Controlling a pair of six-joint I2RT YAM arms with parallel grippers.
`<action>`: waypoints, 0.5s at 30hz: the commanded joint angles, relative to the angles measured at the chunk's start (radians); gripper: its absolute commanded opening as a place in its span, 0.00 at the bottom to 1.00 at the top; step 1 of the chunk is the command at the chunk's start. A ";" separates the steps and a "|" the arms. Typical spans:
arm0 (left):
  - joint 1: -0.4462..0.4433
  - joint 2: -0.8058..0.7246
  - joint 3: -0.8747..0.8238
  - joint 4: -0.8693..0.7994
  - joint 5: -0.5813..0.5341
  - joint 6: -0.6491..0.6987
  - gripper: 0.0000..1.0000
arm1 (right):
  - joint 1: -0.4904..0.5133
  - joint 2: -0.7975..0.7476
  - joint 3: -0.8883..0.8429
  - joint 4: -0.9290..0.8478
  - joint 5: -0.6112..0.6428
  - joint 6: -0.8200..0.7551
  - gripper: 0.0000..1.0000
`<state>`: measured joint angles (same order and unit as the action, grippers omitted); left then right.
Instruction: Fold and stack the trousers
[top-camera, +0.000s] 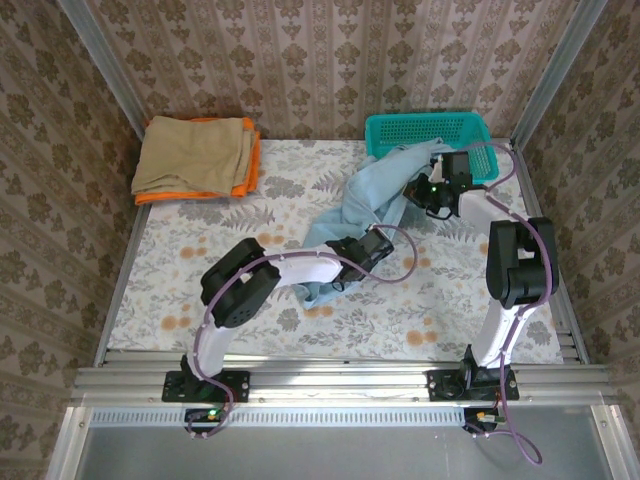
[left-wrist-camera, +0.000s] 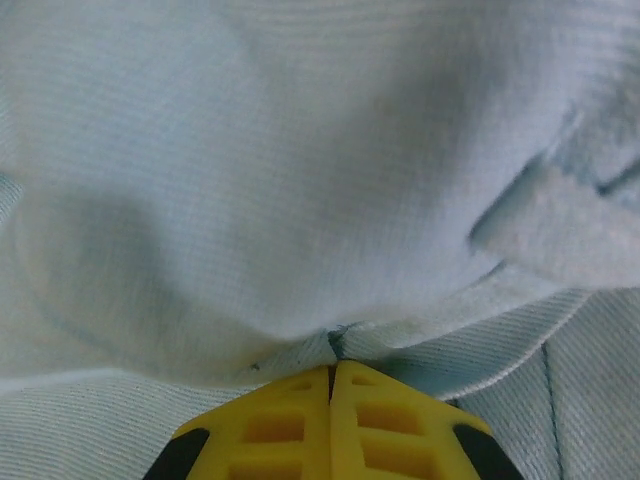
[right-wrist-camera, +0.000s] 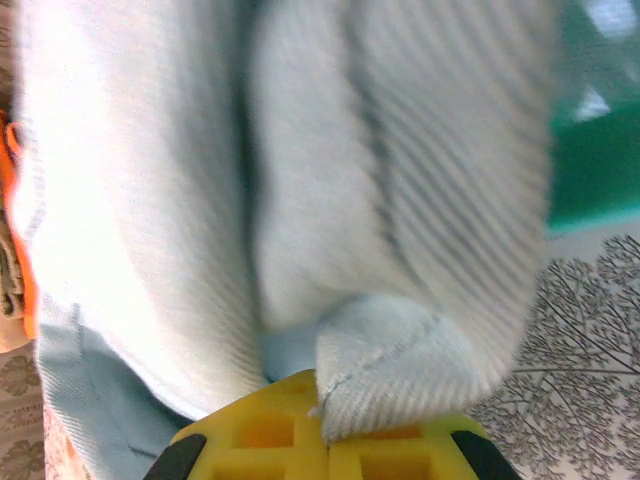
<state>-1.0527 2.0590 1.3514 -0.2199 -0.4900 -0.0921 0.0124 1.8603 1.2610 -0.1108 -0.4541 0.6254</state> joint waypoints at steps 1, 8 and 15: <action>0.008 -0.086 -0.045 0.015 0.023 0.023 0.00 | 0.005 -0.064 0.076 -0.027 0.011 -0.031 0.00; 0.038 -0.276 -0.137 0.055 -0.022 0.003 0.00 | 0.052 -0.160 0.157 -0.098 0.094 -0.088 0.00; 0.116 -0.481 -0.271 0.091 -0.005 -0.075 0.00 | 0.070 -0.190 0.292 -0.157 0.177 -0.122 0.00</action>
<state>-0.9604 1.6314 1.1320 -0.1455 -0.4870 -0.1139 0.0837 1.7237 1.4803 -0.2653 -0.3447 0.5430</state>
